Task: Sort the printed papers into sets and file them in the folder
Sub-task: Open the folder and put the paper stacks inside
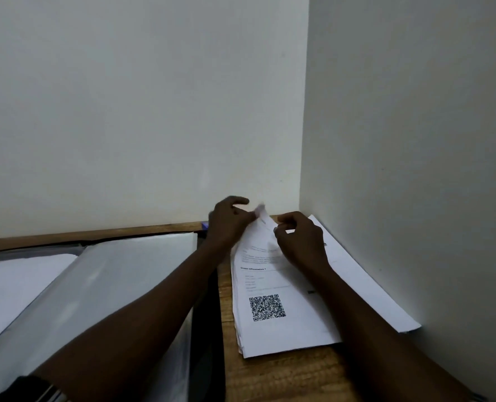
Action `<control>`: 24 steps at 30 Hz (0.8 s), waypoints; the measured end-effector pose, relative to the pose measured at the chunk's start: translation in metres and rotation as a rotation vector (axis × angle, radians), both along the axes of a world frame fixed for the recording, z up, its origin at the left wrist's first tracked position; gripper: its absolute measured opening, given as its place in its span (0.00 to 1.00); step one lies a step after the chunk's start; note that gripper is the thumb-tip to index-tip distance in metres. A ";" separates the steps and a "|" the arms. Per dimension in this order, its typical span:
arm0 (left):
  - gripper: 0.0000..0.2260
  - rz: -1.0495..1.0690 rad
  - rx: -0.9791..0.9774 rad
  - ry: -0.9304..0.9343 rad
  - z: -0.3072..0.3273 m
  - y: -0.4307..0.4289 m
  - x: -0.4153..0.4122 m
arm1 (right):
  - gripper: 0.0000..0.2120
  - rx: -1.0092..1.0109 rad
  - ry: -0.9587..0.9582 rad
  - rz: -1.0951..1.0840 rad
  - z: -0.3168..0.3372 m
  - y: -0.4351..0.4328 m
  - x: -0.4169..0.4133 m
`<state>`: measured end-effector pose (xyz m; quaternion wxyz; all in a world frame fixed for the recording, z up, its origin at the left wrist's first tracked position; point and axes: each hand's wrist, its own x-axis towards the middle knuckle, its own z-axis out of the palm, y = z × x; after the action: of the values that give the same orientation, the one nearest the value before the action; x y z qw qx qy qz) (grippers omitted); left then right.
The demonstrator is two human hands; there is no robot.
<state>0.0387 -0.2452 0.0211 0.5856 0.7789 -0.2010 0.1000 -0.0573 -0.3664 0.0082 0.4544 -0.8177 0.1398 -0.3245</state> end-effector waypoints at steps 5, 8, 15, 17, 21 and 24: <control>0.10 -0.290 0.130 0.198 -0.003 0.000 -0.018 | 0.12 0.020 -0.003 -0.007 0.000 -0.002 0.000; 0.11 -0.232 -0.025 0.173 0.000 0.010 -0.022 | 0.15 0.026 -0.040 -0.036 0.001 -0.005 0.001; 0.08 -0.180 -0.537 0.286 0.058 0.063 -0.015 | 0.33 0.033 -0.052 -0.166 0.016 -0.016 -0.010; 0.09 -0.180 -0.640 0.310 0.068 0.085 -0.011 | 0.30 0.293 0.039 0.101 0.022 -0.014 -0.013; 0.18 -0.329 -0.626 0.380 0.068 0.118 -0.011 | 0.14 0.471 0.108 0.497 0.029 -0.004 -0.018; 0.20 -0.411 -0.431 0.445 0.058 0.125 -0.022 | 0.04 0.479 -0.097 0.461 0.034 0.000 -0.016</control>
<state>0.0169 -0.1199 0.0790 0.7733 0.5839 -0.1952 -0.1516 -0.0737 -0.3669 0.0426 0.7013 -0.6814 0.0017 -0.2094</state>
